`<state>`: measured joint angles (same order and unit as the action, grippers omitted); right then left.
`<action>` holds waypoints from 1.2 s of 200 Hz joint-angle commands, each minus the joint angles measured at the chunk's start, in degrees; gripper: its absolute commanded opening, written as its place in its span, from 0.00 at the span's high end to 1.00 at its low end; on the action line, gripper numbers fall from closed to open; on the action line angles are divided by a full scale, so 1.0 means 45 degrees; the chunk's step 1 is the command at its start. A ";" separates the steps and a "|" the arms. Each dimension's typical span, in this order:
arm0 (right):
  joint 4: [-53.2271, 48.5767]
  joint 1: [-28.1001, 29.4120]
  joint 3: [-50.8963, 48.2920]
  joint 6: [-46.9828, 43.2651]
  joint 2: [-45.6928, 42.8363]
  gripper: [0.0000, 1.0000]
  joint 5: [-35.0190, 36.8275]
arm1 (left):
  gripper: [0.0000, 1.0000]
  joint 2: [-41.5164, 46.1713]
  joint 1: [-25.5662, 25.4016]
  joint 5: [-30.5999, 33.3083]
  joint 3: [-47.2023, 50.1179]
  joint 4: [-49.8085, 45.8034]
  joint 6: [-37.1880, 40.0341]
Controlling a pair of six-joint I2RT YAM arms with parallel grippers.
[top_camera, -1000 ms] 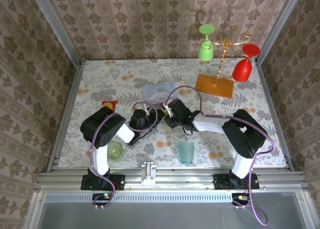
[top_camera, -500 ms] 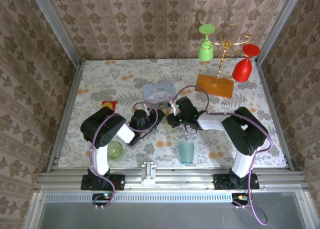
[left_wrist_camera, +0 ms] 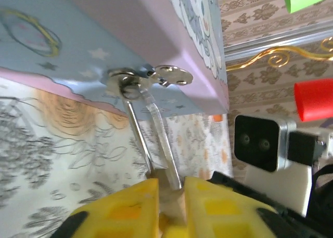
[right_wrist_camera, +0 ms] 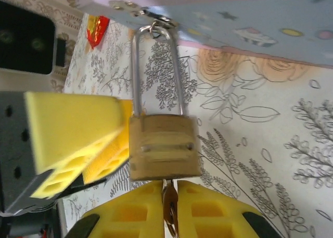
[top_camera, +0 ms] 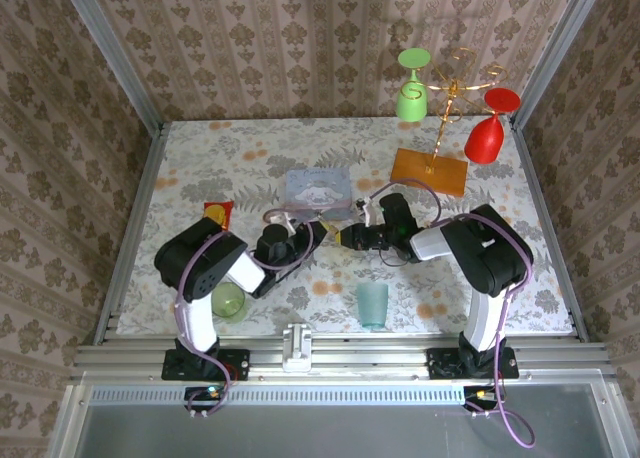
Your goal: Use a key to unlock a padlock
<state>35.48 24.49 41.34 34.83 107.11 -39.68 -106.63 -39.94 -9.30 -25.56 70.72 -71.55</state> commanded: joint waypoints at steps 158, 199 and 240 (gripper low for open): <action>0.0333 -0.0215 -0.0140 0.2472 0.0185 0.87 0.0336 | 0.70 0.1936 -0.0604 0.2343 -0.5520 -1.3065 0.9860; -0.0330 -0.0178 0.0090 0.2161 0.0357 0.86 0.0217 | 0.81 0.2005 -0.0822 0.3181 -0.5131 -1.3679 1.0226; -0.0229 -0.0076 0.0026 0.2150 0.0492 0.85 0.0164 | 0.82 0.1775 -0.0426 0.2261 -0.4686 -1.2713 0.9616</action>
<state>35.38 23.68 41.04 44.99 108.60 -39.20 -97.58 -43.38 2.96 -47.88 12.14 -27.99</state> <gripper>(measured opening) 0.146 0.181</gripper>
